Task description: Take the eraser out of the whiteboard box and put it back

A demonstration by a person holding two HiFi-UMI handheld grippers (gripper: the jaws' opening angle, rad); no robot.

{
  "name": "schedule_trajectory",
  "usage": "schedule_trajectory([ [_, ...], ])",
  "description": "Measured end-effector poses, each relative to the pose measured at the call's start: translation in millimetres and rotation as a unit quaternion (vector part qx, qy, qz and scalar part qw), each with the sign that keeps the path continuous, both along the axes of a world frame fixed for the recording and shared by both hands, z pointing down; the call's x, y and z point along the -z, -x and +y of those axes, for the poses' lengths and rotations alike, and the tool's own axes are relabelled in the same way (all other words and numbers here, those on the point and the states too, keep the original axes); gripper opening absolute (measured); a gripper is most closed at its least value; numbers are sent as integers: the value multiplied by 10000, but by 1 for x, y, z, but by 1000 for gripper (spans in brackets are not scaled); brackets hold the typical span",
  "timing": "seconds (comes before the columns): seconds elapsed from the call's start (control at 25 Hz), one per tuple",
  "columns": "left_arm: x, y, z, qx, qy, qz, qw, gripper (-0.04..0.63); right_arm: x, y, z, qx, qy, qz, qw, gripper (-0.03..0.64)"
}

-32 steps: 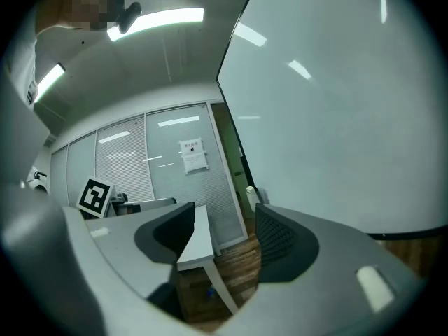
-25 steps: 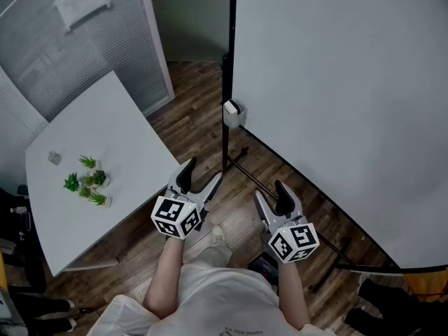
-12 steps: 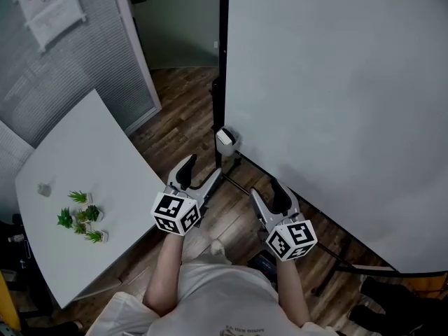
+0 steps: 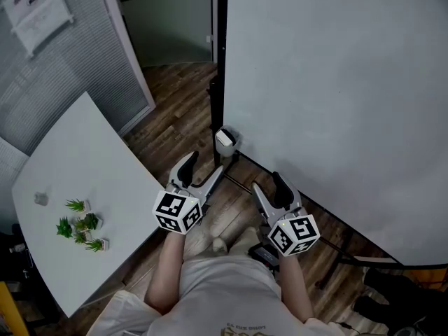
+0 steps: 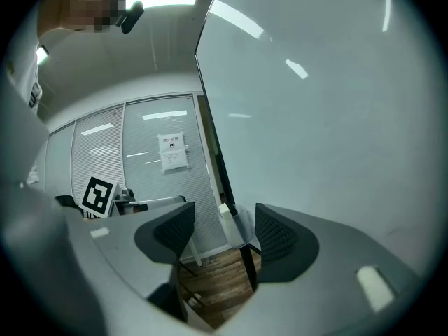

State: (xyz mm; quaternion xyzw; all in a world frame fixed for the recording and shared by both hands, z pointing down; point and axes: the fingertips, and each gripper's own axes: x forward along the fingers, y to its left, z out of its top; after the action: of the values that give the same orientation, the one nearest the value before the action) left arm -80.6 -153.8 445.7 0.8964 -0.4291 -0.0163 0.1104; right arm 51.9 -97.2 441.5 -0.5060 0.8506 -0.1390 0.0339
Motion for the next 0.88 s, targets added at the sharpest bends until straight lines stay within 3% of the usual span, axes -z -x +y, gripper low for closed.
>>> schedule_trajectory([
  [0.88,-2,-15,-36,-72,-105,-259,9996,310,2,5,-32,231,-206,-11,9995,267],
])
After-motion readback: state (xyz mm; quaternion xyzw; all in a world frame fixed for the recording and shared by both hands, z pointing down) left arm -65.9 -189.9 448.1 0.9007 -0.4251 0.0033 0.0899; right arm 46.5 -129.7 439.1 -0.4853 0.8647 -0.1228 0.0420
